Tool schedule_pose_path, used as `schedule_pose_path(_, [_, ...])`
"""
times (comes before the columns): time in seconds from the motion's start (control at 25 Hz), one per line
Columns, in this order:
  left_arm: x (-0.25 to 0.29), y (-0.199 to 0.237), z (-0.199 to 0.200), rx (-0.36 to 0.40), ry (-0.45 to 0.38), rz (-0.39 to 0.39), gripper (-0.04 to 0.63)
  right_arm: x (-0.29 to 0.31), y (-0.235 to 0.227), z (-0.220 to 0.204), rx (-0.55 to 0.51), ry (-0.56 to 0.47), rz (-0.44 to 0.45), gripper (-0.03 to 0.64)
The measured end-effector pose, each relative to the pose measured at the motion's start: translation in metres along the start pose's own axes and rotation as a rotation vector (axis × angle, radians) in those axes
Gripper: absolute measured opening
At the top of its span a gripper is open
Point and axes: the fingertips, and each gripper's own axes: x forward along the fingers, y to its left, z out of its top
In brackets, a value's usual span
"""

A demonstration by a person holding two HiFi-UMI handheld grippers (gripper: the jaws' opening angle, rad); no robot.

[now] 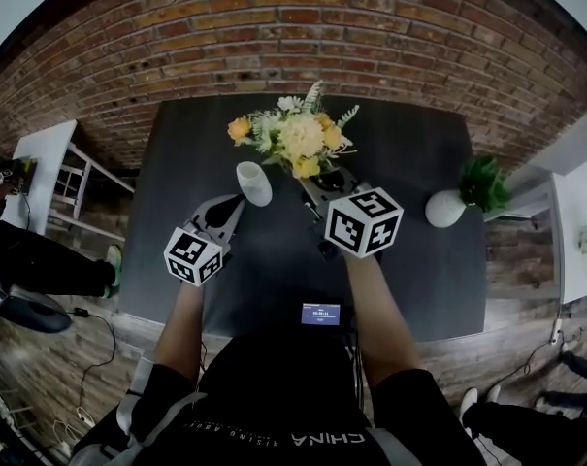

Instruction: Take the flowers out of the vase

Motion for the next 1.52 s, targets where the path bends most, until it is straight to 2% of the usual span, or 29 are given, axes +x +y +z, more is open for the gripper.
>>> schedule_pose_path(0.16, [0.006, -0.004, 0.001, 0.002, 0.004, -0.013, 0.005, 0.004, -0.022, -0.014, 0.035, 0.073, -0.053, 0.101])
schedule_pose_path(0.4, [0.016, -0.015, -0.012, -0.012, 0.031, -0.043, 0.005, 0.014, -0.06, -0.058, 0.109, 0.211, -0.149, 0.101])
schedule_pose_path(0.68, [0.031, -0.026, -0.025, -0.025, 0.063, -0.087, 0.005, 0.021, -0.104, -0.111, 0.255, 0.313, -0.237, 0.101])
schedule_pose_path(0.92, [0.045, -0.032, -0.038, -0.049, 0.089, -0.117, 0.005, 0.025, -0.144, -0.148, 0.388, 0.352, -0.311, 0.101])
schedule_pose_path(1.16, [0.056, -0.032, -0.054, -0.075, 0.122, -0.129, 0.005, 0.031, -0.173, -0.181, 0.493, 0.381, -0.348, 0.101])
schedule_pose_path(1.52, [0.063, -0.028, -0.076, -0.11, 0.162, -0.132, 0.005, 0.034, -0.192, -0.212, 0.536, 0.422, -0.382, 0.101])
